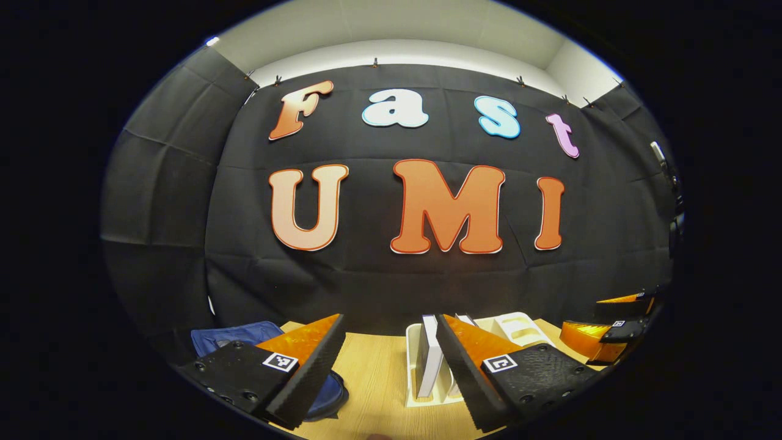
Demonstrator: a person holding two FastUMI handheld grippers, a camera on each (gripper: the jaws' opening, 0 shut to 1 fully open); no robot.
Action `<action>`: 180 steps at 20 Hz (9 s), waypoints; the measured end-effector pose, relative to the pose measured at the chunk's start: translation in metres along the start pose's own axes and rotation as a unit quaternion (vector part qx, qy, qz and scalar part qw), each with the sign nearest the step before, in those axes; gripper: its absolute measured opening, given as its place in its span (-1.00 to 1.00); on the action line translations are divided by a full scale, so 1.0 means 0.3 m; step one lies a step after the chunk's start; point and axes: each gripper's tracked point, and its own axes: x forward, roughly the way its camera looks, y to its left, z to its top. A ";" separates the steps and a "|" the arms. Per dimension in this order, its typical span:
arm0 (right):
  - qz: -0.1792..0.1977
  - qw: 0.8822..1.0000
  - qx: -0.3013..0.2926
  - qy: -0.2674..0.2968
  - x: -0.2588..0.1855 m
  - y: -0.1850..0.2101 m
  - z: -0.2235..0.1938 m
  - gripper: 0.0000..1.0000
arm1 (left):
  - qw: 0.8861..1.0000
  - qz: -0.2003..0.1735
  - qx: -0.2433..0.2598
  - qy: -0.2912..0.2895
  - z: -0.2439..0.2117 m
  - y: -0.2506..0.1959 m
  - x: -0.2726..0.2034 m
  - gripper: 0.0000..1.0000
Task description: Open the schoolbag, grab two books from the bookshelf and put them into the schoolbag.
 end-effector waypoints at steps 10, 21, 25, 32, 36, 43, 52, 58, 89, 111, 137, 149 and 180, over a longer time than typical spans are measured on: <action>0.049 0.999 -0.006 0.022 0.014 0.001 -0.051 0.89 | 0.996 0.030 0.051 0.065 -0.149 0.108 -0.013 0.86; -0.042 0.997 0.017 0.057 0.109 -0.019 -0.122 0.90 | 0.910 -0.024 0.270 0.313 -0.823 0.376 0.000 0.92; -0.067 0.995 0.006 0.067 0.112 -0.033 -0.143 0.89 | 0.874 -0.017 0.327 0.359 -0.979 0.427 0.016 0.93; -0.084 0.993 0.003 0.080 0.120 -0.042 -0.163 0.90 | 0.832 0.003 0.423 0.358 -1.033 0.480 0.062 0.67; -0.080 0.994 0.003 0.080 0.123 -0.032 -0.159 0.90 | 0.823 0.005 0.441 0.357 -1.022 0.481 0.079 0.00; -0.050 0.995 0.011 0.083 0.181 0.037 -0.141 0.90 | 0.859 -0.011 0.318 0.401 -0.934 0.495 0.098 -0.93; 0.041 0.993 -0.013 0.110 0.344 0.309 -0.076 0.89 | 0.895 -0.038 0.170 0.411 -0.678 0.576 0.208 -0.99; 0.053 0.981 -0.013 0.188 0.500 0.431 -0.098 0.89 | 0.911 -0.036 0.069 0.406 -0.532 0.701 0.267 -0.99; -0.037 0.901 0.028 0.432 0.816 0.428 -0.342 -0.28 | 0.912 -0.111 0.001 0.394 -0.486 0.794 0.309 -0.99; 0.167 0.908 0.239 0.302 0.320 0.720 0.115 -0.32 | 0.910 -0.112 0.069 0.394 -0.427 0.811 0.313 -1.00; 0.121 0.802 0.460 0.362 0.499 1.405 -0.525 -0.34 | 0.896 -0.116 0.032 0.427 -0.481 0.734 0.294 -0.99; 0.132 0.733 0.542 0.389 0.562 1.599 -0.681 -0.21 | 0.887 -0.128 0.018 0.442 -0.518 0.714 0.264 -0.99; -0.071 0.953 0.039 0.293 0.526 0.204 -0.135 0.93 | 0.892 -0.109 0.023 0.438 -0.539 0.709 0.254 -0.99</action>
